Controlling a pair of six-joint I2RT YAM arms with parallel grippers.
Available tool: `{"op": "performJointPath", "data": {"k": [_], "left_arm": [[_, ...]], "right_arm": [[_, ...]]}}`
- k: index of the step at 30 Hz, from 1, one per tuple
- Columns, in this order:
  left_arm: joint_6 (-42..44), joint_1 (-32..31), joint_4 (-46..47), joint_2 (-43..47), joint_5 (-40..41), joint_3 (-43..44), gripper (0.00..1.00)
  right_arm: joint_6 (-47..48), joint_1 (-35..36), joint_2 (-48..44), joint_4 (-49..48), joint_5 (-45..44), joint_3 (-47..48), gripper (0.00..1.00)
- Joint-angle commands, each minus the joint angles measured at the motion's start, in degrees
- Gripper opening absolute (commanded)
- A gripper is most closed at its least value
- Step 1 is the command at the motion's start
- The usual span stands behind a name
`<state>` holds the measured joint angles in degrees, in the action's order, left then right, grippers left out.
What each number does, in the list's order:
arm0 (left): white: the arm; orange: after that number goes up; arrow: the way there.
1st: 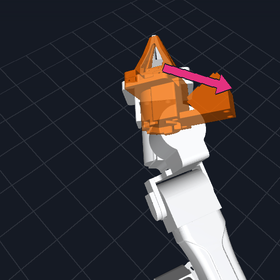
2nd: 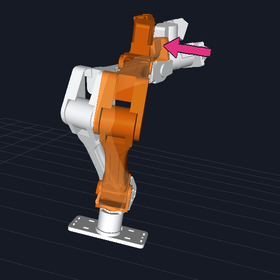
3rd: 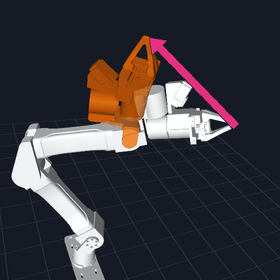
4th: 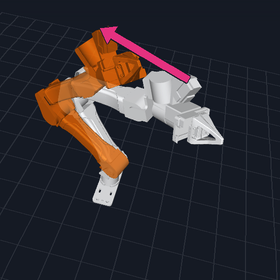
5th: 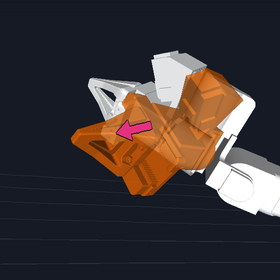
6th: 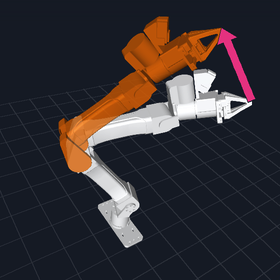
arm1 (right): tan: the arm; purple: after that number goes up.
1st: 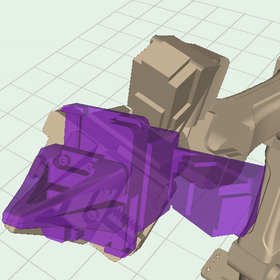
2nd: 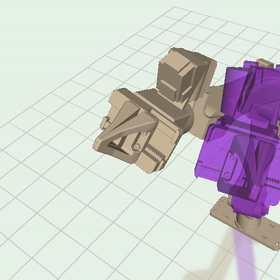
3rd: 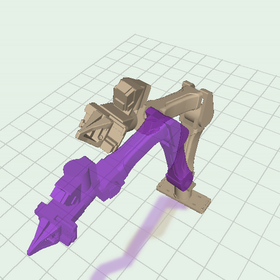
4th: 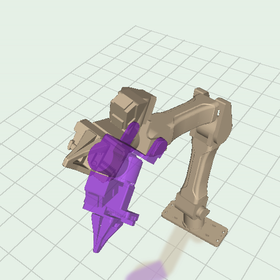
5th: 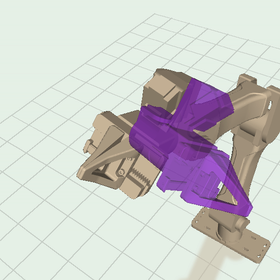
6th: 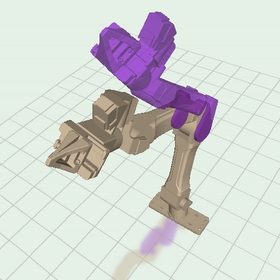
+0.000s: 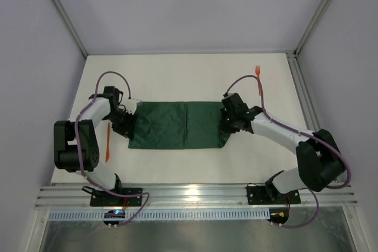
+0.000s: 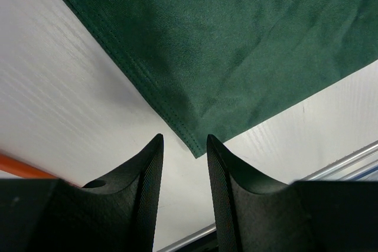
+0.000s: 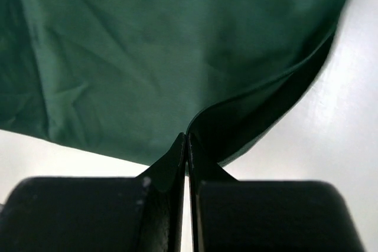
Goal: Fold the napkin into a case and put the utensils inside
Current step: Pick up the rectangle-folded napkin from the center of the board, then fold the rectangle-folded napkin at the center of the board.
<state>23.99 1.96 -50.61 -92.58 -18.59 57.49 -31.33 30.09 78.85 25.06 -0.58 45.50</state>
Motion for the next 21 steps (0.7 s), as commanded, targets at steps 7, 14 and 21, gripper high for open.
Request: {"op": "performJointPath", "data": {"k": [7,14,21], "left_arm": [[-0.17,1.56,1.39,0.99,2.15,-2.82,0.38],[1.32,3.58,0.6,-0.06,0.4,-3.62,0.38],[2.64,3.93,0.95,-1.73,-0.31,-4.15,0.37]], "right_arm": [[3.65,12.18,19.82,0.78,2.51,23.31,0.04],[2.95,20.79,32.83,1.92,4.62,39.48,0.04],[1.19,23.96,40.06,2.1,8.39,51.78,0.04]]}}
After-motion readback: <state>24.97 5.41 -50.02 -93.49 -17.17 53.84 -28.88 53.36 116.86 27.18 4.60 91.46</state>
